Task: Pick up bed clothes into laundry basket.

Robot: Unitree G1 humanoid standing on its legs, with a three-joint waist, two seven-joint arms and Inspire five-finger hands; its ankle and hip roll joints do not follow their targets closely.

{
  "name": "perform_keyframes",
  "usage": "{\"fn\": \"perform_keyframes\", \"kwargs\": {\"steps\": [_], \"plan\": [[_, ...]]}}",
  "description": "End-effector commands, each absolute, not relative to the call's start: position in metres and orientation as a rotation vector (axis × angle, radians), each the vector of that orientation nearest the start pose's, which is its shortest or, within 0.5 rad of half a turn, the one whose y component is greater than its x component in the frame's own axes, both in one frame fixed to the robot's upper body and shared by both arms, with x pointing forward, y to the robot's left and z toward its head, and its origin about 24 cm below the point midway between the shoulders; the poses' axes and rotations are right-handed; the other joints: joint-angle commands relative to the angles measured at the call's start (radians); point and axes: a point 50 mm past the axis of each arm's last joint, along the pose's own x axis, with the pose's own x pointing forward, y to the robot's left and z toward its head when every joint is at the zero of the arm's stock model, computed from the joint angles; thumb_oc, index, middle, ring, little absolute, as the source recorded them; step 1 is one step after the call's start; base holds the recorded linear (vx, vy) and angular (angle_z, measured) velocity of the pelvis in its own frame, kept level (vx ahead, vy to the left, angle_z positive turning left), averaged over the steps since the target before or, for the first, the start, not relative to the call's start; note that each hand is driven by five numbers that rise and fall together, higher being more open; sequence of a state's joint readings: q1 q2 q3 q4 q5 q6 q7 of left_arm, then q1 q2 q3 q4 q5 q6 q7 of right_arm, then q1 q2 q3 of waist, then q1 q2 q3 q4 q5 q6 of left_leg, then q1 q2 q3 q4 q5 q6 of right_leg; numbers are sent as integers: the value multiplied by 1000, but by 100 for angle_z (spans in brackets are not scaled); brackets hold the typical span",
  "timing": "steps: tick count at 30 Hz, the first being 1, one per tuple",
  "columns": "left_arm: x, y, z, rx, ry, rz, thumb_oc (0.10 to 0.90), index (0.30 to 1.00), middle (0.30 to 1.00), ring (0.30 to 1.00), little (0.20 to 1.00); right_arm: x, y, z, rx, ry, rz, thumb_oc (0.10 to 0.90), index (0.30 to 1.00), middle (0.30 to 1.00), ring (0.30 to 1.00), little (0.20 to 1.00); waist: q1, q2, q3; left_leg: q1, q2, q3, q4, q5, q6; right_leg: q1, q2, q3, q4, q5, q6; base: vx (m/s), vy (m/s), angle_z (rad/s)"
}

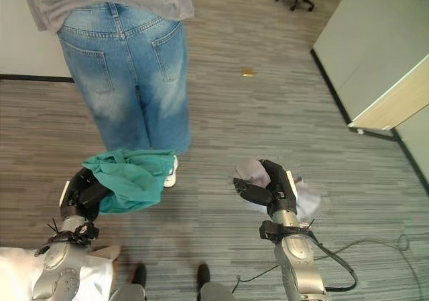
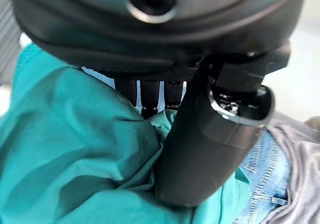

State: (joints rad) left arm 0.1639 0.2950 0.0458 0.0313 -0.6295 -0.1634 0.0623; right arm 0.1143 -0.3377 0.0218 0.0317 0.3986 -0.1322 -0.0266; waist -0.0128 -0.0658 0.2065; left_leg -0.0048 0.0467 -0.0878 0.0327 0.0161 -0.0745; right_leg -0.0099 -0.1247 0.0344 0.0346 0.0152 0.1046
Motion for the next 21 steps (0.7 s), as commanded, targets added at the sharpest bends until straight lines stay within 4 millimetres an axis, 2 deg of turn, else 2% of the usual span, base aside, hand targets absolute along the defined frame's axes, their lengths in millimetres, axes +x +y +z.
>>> {"fn": "perform_keyframes", "kwargs": {"steps": [1, 4, 5, 6, 10, 15, 21], "plan": [[239, 232, 102, -323, -403, 116, 400, 300, 300, 300, 300, 243, -211, 82, 151, -267, 6, 400, 300, 300, 300, 300, -6, 25, -91, 3, 21, 24, -6, -44, 4, 19, -31, -33, 54, -72, 34, 56, 123, 3], [236, 235, 98, -319, -388, 135, 400, 300, 300, 300, 300, 245, -208, 82, 107, -252, 40, 400, 300, 300, 300, 300, -1, 18, -101, 6, 2, 28, 4, -61, 20, 15, -46, -4, 61, -74, 44, 84, 79, -9], [273, 204, 85, 54, -223, -17, 400, 300, 300, 300, 300, 216, -232, 40, 27, -27, -72, 400, 300, 300, 300, 300, -16, 48, -62, 53, -30, 65, -33, -28, 44, -36, -35, 1, 96, -63, 50, 80, -7, -7], [273, 204, 80, 51, -204, -9, 400, 300, 300, 300, 300, 215, -230, 38, 41, -21, -64, 400, 300, 300, 300, 300, -10, 40, -78, 60, -31, 67, -43, -30, 43, -19, -32, 1, 79, -59, 49, 107, -46, 2], [271, 205, 80, 20, -209, 0, 400, 300, 300, 300, 300, 215, -238, 42, 42, -37, -86, 400, 300, 300, 300, 300, -2, 39, -104, 69, -30, 58, -48, -36, 38, 35, -30, -27, 29, -57, 45, 116, -55, 6], [272, 210, 85, 17, -221, 7, 400, 300, 300, 300, 300, 225, -248, 59, 30, -104, -107, 400, 300, 300, 300, 300, 9, 35, -123, 75, -24, 31, -31, -54, 30, 87, -24, -38, -4, -72, 29, 80, -51, 8], [271, 215, 91, 2, -247, 41, 400, 300, 300, 300, 300, 237, -238, 74, 34, -171, -70, 400, 300, 300, 300, 300, 29, 35, -125, 70, -27, 16, -13, -67, 28, 102, -25, -47, -9, -83, 22, 68, -22, 13]]}}
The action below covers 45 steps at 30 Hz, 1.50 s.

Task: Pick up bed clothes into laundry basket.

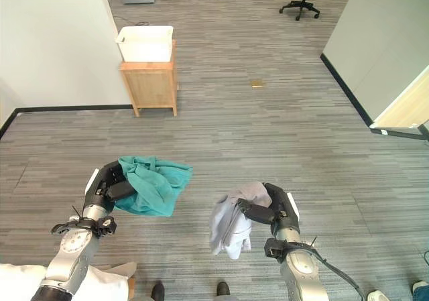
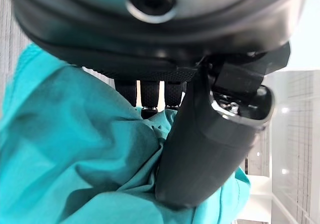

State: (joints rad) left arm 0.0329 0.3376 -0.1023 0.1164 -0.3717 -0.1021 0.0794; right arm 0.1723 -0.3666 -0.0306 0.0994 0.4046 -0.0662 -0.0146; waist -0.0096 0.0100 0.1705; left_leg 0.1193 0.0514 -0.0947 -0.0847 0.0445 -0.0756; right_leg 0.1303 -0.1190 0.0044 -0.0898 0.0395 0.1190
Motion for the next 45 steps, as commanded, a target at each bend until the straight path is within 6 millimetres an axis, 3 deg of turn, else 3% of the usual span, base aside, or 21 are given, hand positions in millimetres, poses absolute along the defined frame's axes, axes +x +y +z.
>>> {"fn": "perform_keyframes", "kwargs": {"steps": [1, 7, 8, 11, 13, 16, 21, 24, 26, 27, 28, 29, 30, 32, 34, 35, 37, 38, 40, 42, 45], "plan": [[270, 217, 93, 9, -253, 43, 400, 300, 300, 300, 300, 239, -237, 77, 39, -184, -63, 400, 300, 300, 300, 300, 28, -41, -89, -55, -33, 23, 105, -98, 30, -38, -32, -16, 111, -107, 9, 66, 3, 1], [265, 232, 99, 27, -282, 117, 400, 300, 300, 300, 300, 250, -226, 91, 75, -252, -31, 400, 300, 300, 300, 300, 50, -35, -75, -66, -52, 46, 112, -118, 57, -93, -57, -3, 192, -111, 36, 40, 66, -6], [261, 237, 96, 10, -271, 141, 400, 300, 300, 300, 300, 250, -221, 93, 90, -269, -21, 400, 300, 300, 300, 300, 48, -19, -55, -62, -55, 53, 116, -131, 78, -179, -69, 11, 348, -89, 59, -11, 97, -26], [257, 239, 91, 5, -252, 149, 400, 300, 300, 300, 300, 247, -218, 92, 76, -270, -13, 400, 300, 300, 300, 300, 45, -11, -28, -37, -64, 74, 118, -155, 97, -255, -82, 20, 539, -28, 84, 41, 129, -39], [256, 238, 89, 9, -244, 138, 400, 300, 300, 300, 300, 243, -218, 89, 76, -259, -20, 400, 300, 300, 300, 300, 22, 9, -5, 0, -49, 71, 109, -164, 98, -340, -78, 10, 651, 2, 72, 198, 106, -11], [255, 237, 89, 3, -248, 128, 400, 300, 300, 300, 300, 237, -225, 80, 113, -229, -56, 400, 300, 300, 300, 300, -18, 13, 3, 74, -37, 70, 72, -206, 74, -409, -125, -39, 540, -12, 73, 377, -49, 0], [256, 235, 85, -9, -234, 123, 400, 300, 300, 300, 300, 226, -241, 75, 89, -205, -113, 400, 300, 300, 300, 300, -104, -3, 6, 181, -27, 26, 33, -256, 32, -436, -94, -61, 151, 59, 91, 371, -147, 21], [257, 235, 86, 15, -243, 123, 400, 300, 300, 300, 300, 222, -248, 73, 14, -180, -128, 400, 300, 300, 300, 300, -142, -4, -10, 232, -2, 14, 37, -259, 7, -453, -72, -91, 87, 99, 109, 468, -251, 51], [259, 228, 85, -21, -250, 116, 400, 300, 300, 300, 300, 218, -250, 72, -23, -163, -107, 400, 300, 300, 300, 300, -151, -6, -33, 216, 13, -9, 142, -188, -28, -414, -57, -67, 132, 122, 70, 338, -256, 55], [259, 228, 85, -22, -250, 116, 400, 300, 300, 300, 300, 218, -250, 72, -24, -163, -107, 400, 300, 300, 300, 300, -154, -4, -34, 213, 14, -12, 145, -189, -29, -415, -57, -70, 134, 120, 70, 459, -353, 27], [261, 223, 84, -59, -252, 106, 400, 300, 300, 300, 300, 217, -255, 71, -45, -148, -114, 400, 300, 300, 300, 300, -162, 9, -37, 181, 46, -34, 277, -15, -72, -396, -32, -64, 178, 83, 36, 359, -294, 6], [263, 219, 83, -97, -244, 101, 400, 300, 300, 300, 300, 220, -259, 75, -103, -149, -116, 400, 300, 300, 300, 300, -162, 4, -32, 122, 50, -40, 398, 83, -92, -367, -32, -75, 196, 51, 7, 364, -289, 12], [263, 220, 83, -97, -243, 101, 400, 300, 300, 300, 300, 220, -259, 75, -103, -149, -116, 400, 300, 300, 300, 300, -164, 5, -34, 120, 51, -41, 400, 80, -91, -368, -32, -77, 197, 48, 8, 263, -249, 17], [267, 214, 82, -116, -228, 56, 400, 300, 300, 300, 300, 224, -264, 89, -174, -187, -120, 400, 300, 300, 300, 300, -157, -29, -18, 19, 62, 11, 643, 194, -93, -299, -28, -74, 209, -5, -48, 357, -417, 19], [269, 215, 88, -70, -240, 49, 400, 300, 300, 300, 300, 225, -268, 95, -168, -212, -137, 400, 300, 300, 300, 300, -104, -56, 23, -114, 97, 97, 803, 136, -61, -207, -13, -70, 207, -67, -88, 535, -554, -1], [270, 214, 90, -124, -250, 57, 400, 300, 300, 300, 300, 227, -270, 95, -184, -201, -153, 400, 300, 300, 300, 300, -61, -68, 45, -251, 100, 148, 800, 87, -57, -124, -10, -69, 173, -95, -86, 645, -442, -2], [268, 215, 89, -136, -249, 63, 400, 300, 300, 300, 300, 230, -270, 104, -197, -235, -148, 400, 300, 300, 300, 300, -20, -56, 41, -360, 106, 216, 649, 85, -54, -45, 0, -76, 143, -121, -74, 608, -220, 20], [268, 214, 86, -147, -240, 66, 400, 300, 300, 300, 300, 230, -270, 104, -203, -237, -149, 400, 300, 300, 300, 300, -3, -53, 38, -378, 103, 231, 594, 87, -55, -16, 1, -70, 128, -134, -71, 560, -81, 7], [265, 221, 82, -131, -228, 106, 400, 300, 300, 300, 300, 233, -266, 106, -254, -248, -138, 400, 300, 300, 300, 300, 51, -12, 27, -431, 76, 255, 312, 121, -46, 49, 57, -54, 107, -184, -61, 705, -68, -12], [261, 223, 76, -124, -205, 123, 400, 300, 300, 300, 300, 240, -259, 110, -287, -267, -108, 400, 300, 300, 300, 300, 103, -8, 18, -442, 35, 226, 74, 140, -28, 131, 69, -22, 91, -228, -57, 669, -88, -23], [254, 228, 72, -91, -185, 134, 400, 300, 300, 300, 300, 247, -252, 111, -266, -271, -84, 400, 300, 300, 300, 300, 120, -25, -12, -435, 17, 259, 29, 168, -25, 216, 49, -15, 75, -262, -45, 695, -86, -45]]}}
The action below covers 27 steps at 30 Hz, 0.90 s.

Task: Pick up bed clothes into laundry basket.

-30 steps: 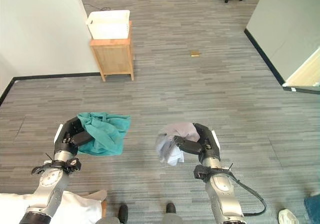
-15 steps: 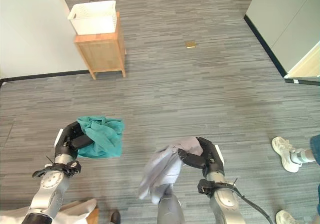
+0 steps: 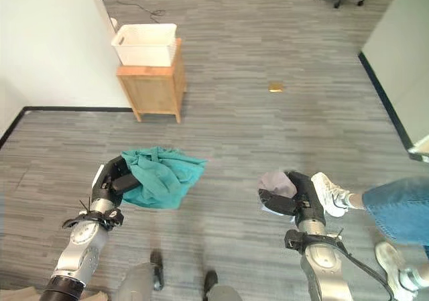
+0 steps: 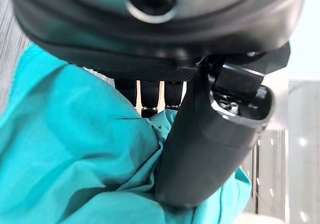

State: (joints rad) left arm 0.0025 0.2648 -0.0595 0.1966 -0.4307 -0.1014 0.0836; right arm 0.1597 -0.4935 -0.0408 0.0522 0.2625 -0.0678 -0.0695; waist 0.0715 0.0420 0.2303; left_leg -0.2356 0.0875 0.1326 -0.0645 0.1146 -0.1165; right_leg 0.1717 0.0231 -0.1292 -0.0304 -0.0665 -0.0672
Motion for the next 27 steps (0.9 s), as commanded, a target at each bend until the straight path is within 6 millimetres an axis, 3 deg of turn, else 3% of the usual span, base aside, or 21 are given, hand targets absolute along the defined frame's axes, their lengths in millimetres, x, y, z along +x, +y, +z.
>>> {"fn": "perform_keyframes", "kwargs": {"steps": [1, 3, 4, 5, 6, 7, 8, 9, 10, 13, 15, 16, 17, 18, 20, 22, 25, 26, 27], "plan": [[249, 233, 70, -76, -178, 141, 400, 300, 300, 300, 300, 247, -243, 104, -239, -248, -43, 400, 300, 300, 300, 300, 49, -43, -110, -33, -21, 51, 23, 131, 36, 194, -92, 127, 29, -173, 149, 407, -3, -51], [246, 236, 69, -55, -173, 144, 400, 300, 300, 300, 300, 248, -238, 100, -240, -237, -22, 400, 300, 300, 300, 300, 63, -59, -129, -23, -45, 55, 43, 127, 55, 197, -114, 127, 72, -172, 162, 628, 21, -46], [244, 237, 68, -29, -158, 133, 400, 300, 300, 300, 300, 247, -233, 89, -256, -191, -4, 400, 300, 300, 300, 300, 99, -86, -163, -5, -80, 62, 85, 81, 103, 156, -161, 132, 282, 4, 233, 731, 77, -46], [244, 237, 69, -10, -155, 128, 400, 300, 300, 300, 300, 247, -230, 86, -274, -176, 8, 400, 300, 300, 300, 300, 102, -93, -162, 27, -100, 64, 93, 42, 124, 101, -185, 132, 448, 107, 271, 657, 124, -34], [243, 237, 69, 11, -153, 122, 400, 300, 300, 300, 300, 247, -226, 85, -276, -175, 31, 400, 300, 300, 300, 300, 99, -79, -156, 66, -95, 64, 92, 21, 143, 44, -177, 133, 558, 212, 288, 470, 160, -20], [243, 238, 72, 10, -164, 125, 400, 300, 300, 300, 300, 249, -223, 86, -279, -183, 38, 400, 300, 300, 300, 300, 88, -60, -143, 118, -91, 58, 86, -6, 159, -26, -190, 102, 664, 254, 283, 359, 120, 8], [243, 237, 71, 9, -163, 125, 400, 300, 300, 300, 300, 249, -223, 86, -280, -182, 38, 400, 300, 300, 300, 300, 85, -69, -142, 122, -103, 56, 83, -13, 159, -25, -202, 102, 674, 241, 286, 377, 140, 23], [245, 238, 73, 15, -168, 132, 400, 300, 300, 300, 300, 253, -216, 89, -286, -202, 58, 400, 300, 300, 300, 300, 76, -44, -130, 160, -90, 58, 88, -35, 171, -83, -224, 49, 734, 265, 262, 377, 102, 42], [246, 239, 75, 18, -175, 133, 400, 300, 300, 300, 300, 255, -214, 89, -287, -203, 58, 400, 300, 300, 300, 300, 50, -39, -114, 208, -97, 40, 77, -62, 173, -151, -254, 27, 802, 184, 253, 546, 92, 37], [252, 236, 84, 2, -210, 114, 400, 300, 300, 300, 300, 257, -208, 89, -243, -203, 88, 400, 300, 300, 300, 300, -8, -21, -81, 311, -85, -12, 46, -101, 148, -298, -270, -13, 692, 58, 211, 519, -124, 45], [255, 231, 87, -19, -230, 93, 400, 300, 300, 300, 300, 255, -210, 86, -225, -192, 74, 400, 300, 300, 300, 300, -42, -21, -76, 365, -85, -57, 32, -146, 121, -340, -282, 4, 490, 66, 213, 472, -239, 61], [255, 231, 87, -19, -230, 93, 400, 300, 300, 300, 300, 255, -210, 86, -225, -192, 74, 400, 300, 300, 300, 300, -43, -20, -75, 366, -85, -58, 32, -146, 121, -337, -282, 3, 489, 66, 213, 650, -360, 88], [260, 228, 90, -15, -243, 88, 400, 300, 300, 300, 300, 250, -216, 81, -218, -166, 53, 400, 300, 300, 300, 300, -80, -37, -72, 421, -78, -112, 25, -203, 87, -346, -280, 84, 219, 89, 239, 621, -386, 83], [264, 227, 92, -17, -253, 86, 400, 300, 300, 300, 300, 246, -219, 77, -215, -148, 39, 400, 300, 300, 300, 300, -104, -47, -71, 440, -72, -151, 23, -226, 72, -361, -288, 155, 88, 130, 261, 811, -494, 83], [268, 221, 91, -30, -255, 71, 400, 300, 300, 300, 300, 237, -231, 71, -218, -117, -5, 400, 300, 300, 300, 300, -155, -61, -91, 522, -32, -226, 11, -284, 34, -419, -300, 258, -19, 186, 327, 660, -441, 95], [267, 221, 89, -32, -251, 78, 400, 300, 300, 300, 300, 234, -234, 72, -222, -117, -12, 400, 300, 300, 300, 300, -167, -62, -103, 540, -4, -248, 18, -285, 16, -426, -301, 246, 5, 195, 329, 407, -362, 108], [264, 219, 82, -63, -227, 85, 400, 300, 300, 300, 300, 234, -241, 76, -241, -123, -16, 400, 300, 300, 300, 300, -161, -83, -124, 544, 41, -266, 89, -251, -17, -411, -316, 210, 90, 208, 320, 374, -501, 85], [260, 222, 74, -91, -196, 105, 400, 300, 300, 300, 300, 238, -244, 79, -266, -120, 1, 400, 300, 300, 300, 300, -164, -79, -122, 491, 97, -285, 268, -76, -30, -398, -281, 181, 143, 186, 282, 330, -637, 32], [260, 220, 71, -124, -182, 110, 400, 300, 300, 300, 300, 240, -244, 80, -269, -124, 5, 400, 300, 300, 300, 300, -163, -88, -118, 410, 103, -287, 420, 11, -6, -364, -269, 168, 138, 162, 251, 378, -784, 29]]}}
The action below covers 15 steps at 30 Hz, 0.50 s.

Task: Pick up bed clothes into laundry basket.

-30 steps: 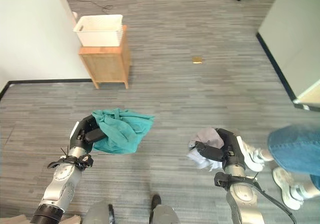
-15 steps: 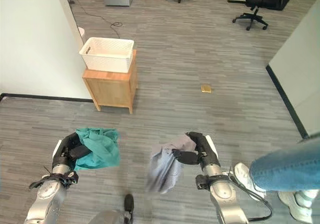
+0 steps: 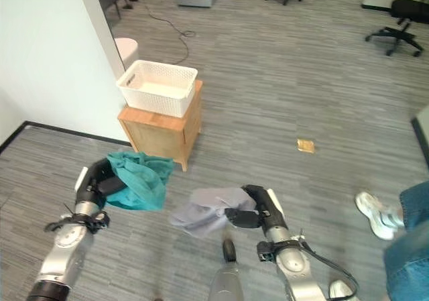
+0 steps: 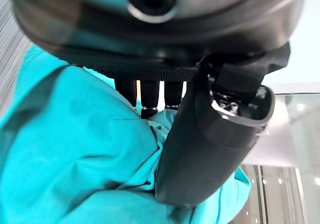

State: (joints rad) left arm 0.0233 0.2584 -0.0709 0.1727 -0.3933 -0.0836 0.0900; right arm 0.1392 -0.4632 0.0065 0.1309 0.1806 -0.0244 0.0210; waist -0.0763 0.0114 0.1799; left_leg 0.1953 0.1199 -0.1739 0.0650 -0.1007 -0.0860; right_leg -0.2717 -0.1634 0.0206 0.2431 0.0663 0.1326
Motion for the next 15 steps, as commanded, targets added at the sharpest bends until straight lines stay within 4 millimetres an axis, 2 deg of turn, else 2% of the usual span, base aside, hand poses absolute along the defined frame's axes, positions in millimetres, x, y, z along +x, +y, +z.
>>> {"fn": "perform_keyframes", "kwargs": {"steps": [1, 2, 3, 4, 5, 7, 9, 10, 11, 13, 14, 15], "plan": [[259, 217, 68, -161, -173, 105, 400, 300, 300, 300, 300, 243, -245, 86, -256, -149, 9, 400, 300, 300, 300, 300, 3, -76, -46, -99, 66, 30, 452, 277, -21, 132, -70, 6, -149, 14, 15, 314, -618, 46], [259, 216, 68, -171, -169, 88, 400, 300, 300, 300, 300, 244, -249, 88, -263, -151, -7, 400, 300, 300, 300, 300, 22, -90, -26, -165, 51, 44, 560, 262, -9, 181, -57, -8, -164, -11, -11, 396, -826, 38], [259, 212, 68, -157, -161, 53, 400, 300, 300, 300, 300, 244, -257, 90, -252, -154, -53, 400, 300, 300, 300, 300, 59, -114, 12, -272, 40, 88, 676, 262, -5, 254, -30, -1, -186, -42, -57, 266, -550, 4], [259, 212, 68, -156, -161, 51, 400, 300, 300, 300, 300, 244, -257, 90, -251, -154, -55, 400, 300, 300, 300, 300, 60, -110, 15, -277, 43, 86, 691, 253, -4, 257, -27, -2, -186, -43, -56, 270, -532, -15], [259, 210, 69, -142, -162, 40, 400, 300, 300, 300, 300, 243, -258, 93, -254, -166, -64, 400, 300, 300, 300, 300, 73, -110, 27, -340, 40, 120, 711, 241, -14, 291, -14, -11, -193, -59, -65, 224, -258, -16], [261, 207, 68, -144, -157, 27, 400, 300, 300, 300, 300, 243, -259, 97, -269, -180, -70, 400, 300, 300, 300, 300, 85, -99, 27, -414, 48, 183, 632, 254, -28, 348, 4, -26, -207, -85, -69, 375, -306, 9], [264, 201, 66, -154, -148, 9, 400, 300, 300, 300, 300, 240, -258, 100, -233, -205, -79, 400, 300, 300, 300, 300, 92, -72, 22, -450, 49, 237, 486, 274, -39, 390, 36, -34, -214, -116, -73, 428, -191, 23], [264, 200, 66, -148, -144, 1, 400, 300, 300, 300, 300, 238, -258, 98, -228, -203, -85, 400, 300, 300, 300, 300, 99, -67, 20, -445, 36, 264, 406, 277, -36, 409, 46, -38, -219, -133, -75, 503, -195, 26], [265, 199, 65, -130, -142, -1, 400, 300, 300, 300, 300, 237, -257, 94, -224, -194, -86, 400, 300, 300, 300, 300, 110, -42, 12, -449, 2, 310, 244, 287, -21, 431, 84, -41, -224, -156, -78, 500, -194, 21], [266, 196, 64, -118, -137, -16, 400, 300, 300, 300, 300, 236, -252, 88, -235, -171, -67, 400, 300, 300, 300, 300, 130, -28, 4, -436, -62, 344, 94, 298, -6, 478, 123, -43, -235, -184, -81, 511, -194, 5], [265, 197, 63, -113, -135, -18, 400, 300, 300, 300, 300, 236, -250, 86, -237, -160, -59, 400, 300, 300, 300, 300, 140, -24, -4, -431, -83, 353, 55, 306, 0, 503, 132, -44, -242, -197, -82, 539, -186, -19], [264, 196, 63, -99, -132, -25, 400, 300, 300, 300, 300, 236, -247, 84, -235, -153, -46, 400, 300, 300, 300, 300, 144, -19, -11, -438, -88, 400, 18, 315, 2, 525, 142, -50, -242, -218, -86, 496, -152, -18]]}}
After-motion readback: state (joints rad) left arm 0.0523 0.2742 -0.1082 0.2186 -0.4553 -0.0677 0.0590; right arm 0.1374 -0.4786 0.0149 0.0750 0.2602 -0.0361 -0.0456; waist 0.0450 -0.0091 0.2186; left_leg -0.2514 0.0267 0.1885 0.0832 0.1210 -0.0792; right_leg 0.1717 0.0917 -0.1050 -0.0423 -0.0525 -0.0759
